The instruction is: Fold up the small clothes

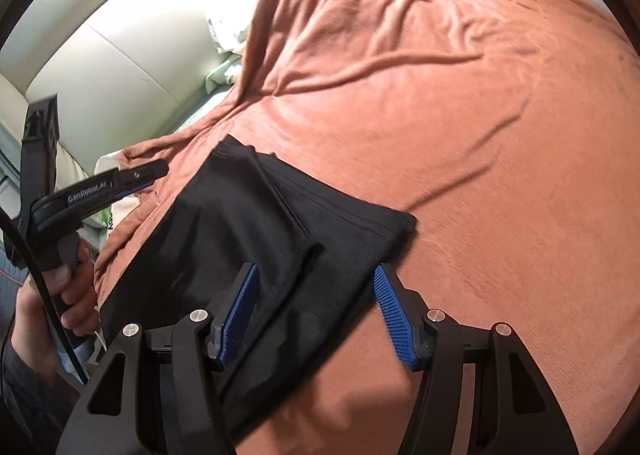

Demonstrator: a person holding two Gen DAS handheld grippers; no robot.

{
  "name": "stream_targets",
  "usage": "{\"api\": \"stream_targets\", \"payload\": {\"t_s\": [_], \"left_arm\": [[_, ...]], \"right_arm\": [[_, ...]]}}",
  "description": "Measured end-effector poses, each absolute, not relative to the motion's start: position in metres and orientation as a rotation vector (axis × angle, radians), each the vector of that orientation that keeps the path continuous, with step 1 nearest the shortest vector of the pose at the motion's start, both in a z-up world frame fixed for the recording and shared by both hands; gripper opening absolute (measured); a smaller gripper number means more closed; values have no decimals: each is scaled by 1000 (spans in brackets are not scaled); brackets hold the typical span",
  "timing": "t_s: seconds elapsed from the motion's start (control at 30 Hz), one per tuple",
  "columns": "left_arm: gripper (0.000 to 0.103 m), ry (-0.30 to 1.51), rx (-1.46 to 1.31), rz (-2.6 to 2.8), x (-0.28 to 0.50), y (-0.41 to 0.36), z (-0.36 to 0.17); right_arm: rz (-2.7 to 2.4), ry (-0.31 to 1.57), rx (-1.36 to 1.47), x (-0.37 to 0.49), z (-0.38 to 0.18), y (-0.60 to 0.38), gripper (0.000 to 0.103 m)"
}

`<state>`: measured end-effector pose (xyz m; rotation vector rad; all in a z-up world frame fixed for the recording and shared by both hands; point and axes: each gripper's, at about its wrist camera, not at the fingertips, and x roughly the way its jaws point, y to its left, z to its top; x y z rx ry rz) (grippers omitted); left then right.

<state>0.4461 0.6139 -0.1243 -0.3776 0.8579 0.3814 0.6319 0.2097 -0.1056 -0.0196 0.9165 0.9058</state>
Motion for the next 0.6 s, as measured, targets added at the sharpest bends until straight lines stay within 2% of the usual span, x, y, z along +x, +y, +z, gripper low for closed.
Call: {"api": "stream_targets", "payload": {"t_s": [0.1,0.13,0.17,0.2,0.23,0.33,0.4,0.47,0.6], "left_arm": [[42,862,-376,383,442,603,-123],[46,862,-380,378,439,598,-121],[50,861,-380,376,437,595,-119],[60,859,-378,376,434,590,-117],[71,855,-372,376,431,585,-115],[92,838,-348,390,421,567,-105],[98,833,-350,410,410,557,-98],[101,813,-355,415,397,542,-89],[102,793,-365,424,376,516,-77]], "right_arm": [[924,935,-4,634,-103,206,59],[936,938,-6,636,-101,206,61],[940,941,-18,632,-97,205,71],[939,938,-20,633,-96,202,78],[936,929,-25,631,-91,199,79],[928,906,-49,624,-77,185,85],[906,881,-75,621,-65,178,95],[894,861,-96,619,-55,159,103],[872,840,-125,598,-35,120,103]]}}
